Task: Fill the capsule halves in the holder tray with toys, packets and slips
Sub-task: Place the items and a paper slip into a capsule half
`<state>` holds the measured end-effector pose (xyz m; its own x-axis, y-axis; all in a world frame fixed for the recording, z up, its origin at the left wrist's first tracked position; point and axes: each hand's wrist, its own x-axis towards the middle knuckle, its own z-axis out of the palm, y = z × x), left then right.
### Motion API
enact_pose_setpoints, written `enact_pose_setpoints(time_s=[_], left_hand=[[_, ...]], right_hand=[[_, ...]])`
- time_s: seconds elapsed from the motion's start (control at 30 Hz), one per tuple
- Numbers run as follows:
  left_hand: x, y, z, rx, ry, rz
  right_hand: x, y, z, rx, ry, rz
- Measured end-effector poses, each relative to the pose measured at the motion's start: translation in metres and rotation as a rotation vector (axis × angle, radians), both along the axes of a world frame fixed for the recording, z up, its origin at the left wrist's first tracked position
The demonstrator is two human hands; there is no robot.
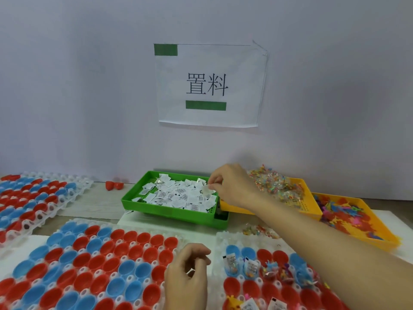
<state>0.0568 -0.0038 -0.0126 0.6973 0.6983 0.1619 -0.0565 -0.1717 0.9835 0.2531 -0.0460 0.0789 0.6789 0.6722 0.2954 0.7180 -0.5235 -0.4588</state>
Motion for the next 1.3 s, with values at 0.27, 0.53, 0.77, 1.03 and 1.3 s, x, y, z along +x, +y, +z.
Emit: enact_pose_setpoints(time_s=[0.27, 0.53, 0.77, 1.03, 1.3], left_hand=[[-0.007, -0.014, 0.021, -0.424, -0.235, -0.214], [-0.013, -0.038, 0.032, -0.559, -0.259, -0.396], [-0.015, -0.031, 0.03, -0.385, -0.192, -0.404], [-0.022, -0.012, 0.031, 0.056, -0.045, -0.439], [-0.03, -0.004, 0.035, 0.242, 0.208, -0.608]], right_hand=[[-0.094, -0.081, -0.001, 0.221, 0.296, 0.238], [-0.126, -0.138, -0.012, 0.248, 0.198, 0.257], [-0.124, -0.155, -0.011, 0.12, 0.235, 0.274], [-0.097, -0.197, 0.024, 0.174, 0.248, 0.286], [-0.067, -0.22, 0.023, 0.31, 0.257, 0.215]])
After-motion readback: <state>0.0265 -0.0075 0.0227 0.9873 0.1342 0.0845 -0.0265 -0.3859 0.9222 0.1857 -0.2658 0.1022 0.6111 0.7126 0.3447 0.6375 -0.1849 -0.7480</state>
